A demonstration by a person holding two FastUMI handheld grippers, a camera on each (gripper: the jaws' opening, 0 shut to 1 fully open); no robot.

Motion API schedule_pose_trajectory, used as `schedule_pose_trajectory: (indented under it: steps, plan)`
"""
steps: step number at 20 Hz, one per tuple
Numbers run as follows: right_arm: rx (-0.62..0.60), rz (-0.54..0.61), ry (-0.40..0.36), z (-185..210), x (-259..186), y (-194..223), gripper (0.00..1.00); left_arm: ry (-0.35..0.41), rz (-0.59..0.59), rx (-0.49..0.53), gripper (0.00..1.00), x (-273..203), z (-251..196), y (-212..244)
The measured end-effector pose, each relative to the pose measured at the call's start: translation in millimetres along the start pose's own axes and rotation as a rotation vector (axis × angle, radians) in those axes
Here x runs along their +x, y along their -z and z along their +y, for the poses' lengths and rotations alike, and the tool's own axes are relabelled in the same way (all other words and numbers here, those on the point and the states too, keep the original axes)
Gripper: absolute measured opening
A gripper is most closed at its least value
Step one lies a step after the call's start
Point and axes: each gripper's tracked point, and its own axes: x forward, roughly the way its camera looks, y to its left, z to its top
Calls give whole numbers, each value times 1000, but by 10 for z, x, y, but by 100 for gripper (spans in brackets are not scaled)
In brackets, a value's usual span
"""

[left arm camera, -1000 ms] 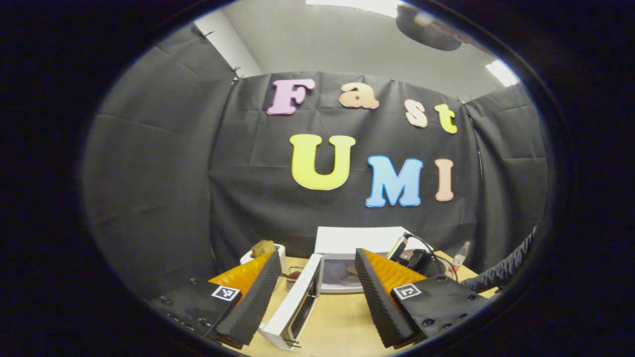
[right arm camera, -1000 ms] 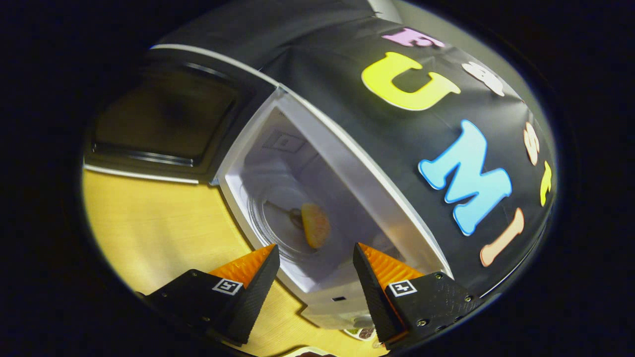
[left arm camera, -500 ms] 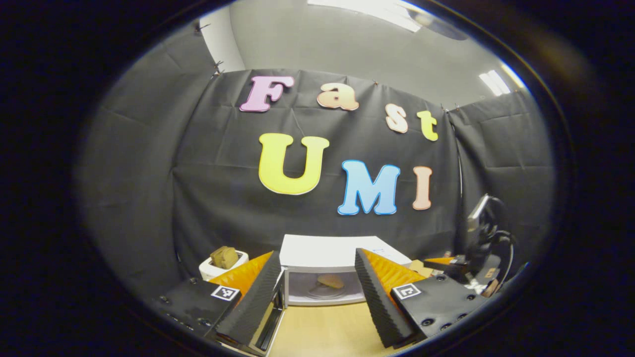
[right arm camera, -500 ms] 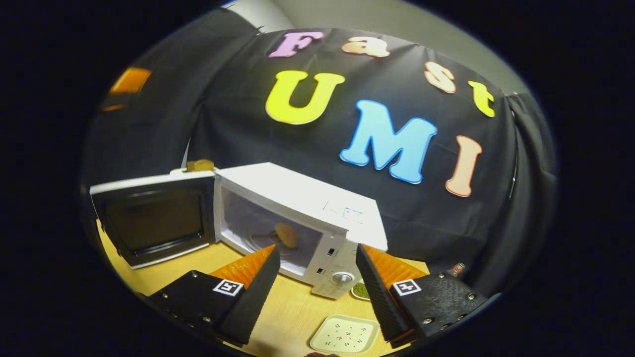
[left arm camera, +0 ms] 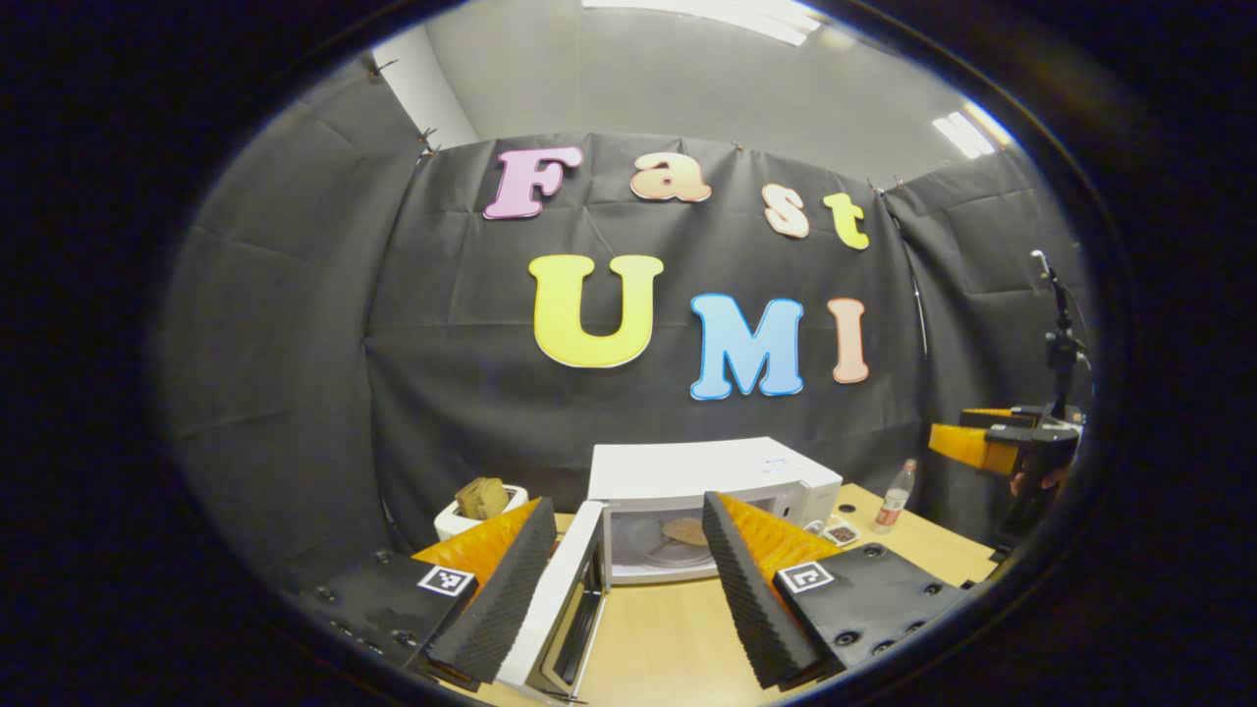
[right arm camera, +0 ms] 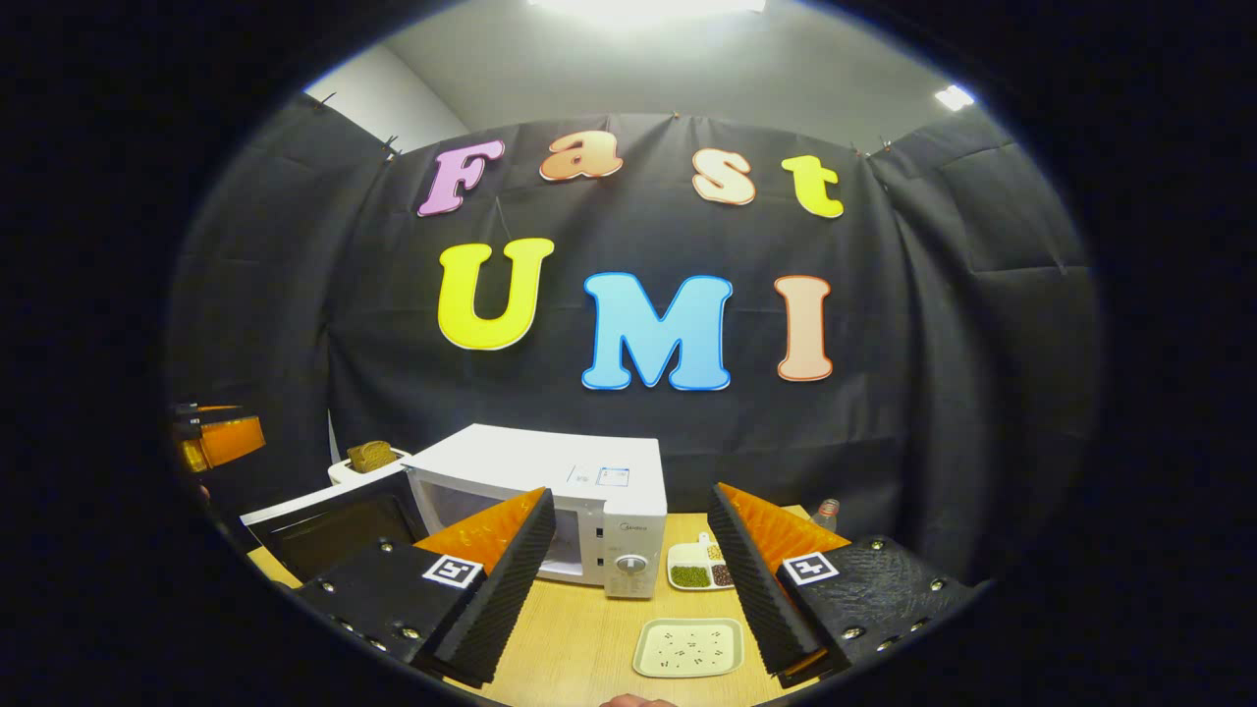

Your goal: Open the microwave oven with the left hand, put the food in, and close the microwave oven.

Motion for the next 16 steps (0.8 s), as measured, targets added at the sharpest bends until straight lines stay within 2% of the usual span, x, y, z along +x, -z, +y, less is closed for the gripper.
schedule_pose_trajectory:
  steps: [5,10,11,16]
  plan:
    - [12,-9,12,-3,-105,-47,95,-37,79,13,96,-209,329,319]
    - [-3,-10,-23,144,-105,-70,95,-97,162,2,22,-455,684,663]
    - [-6,-1,-33,171,-94,-45,95,-82,197,-9,7,-489,687,787]
    - [1,10,-54,232,-101,-3,95,-155,300,-8,7,-773,1132,1227]
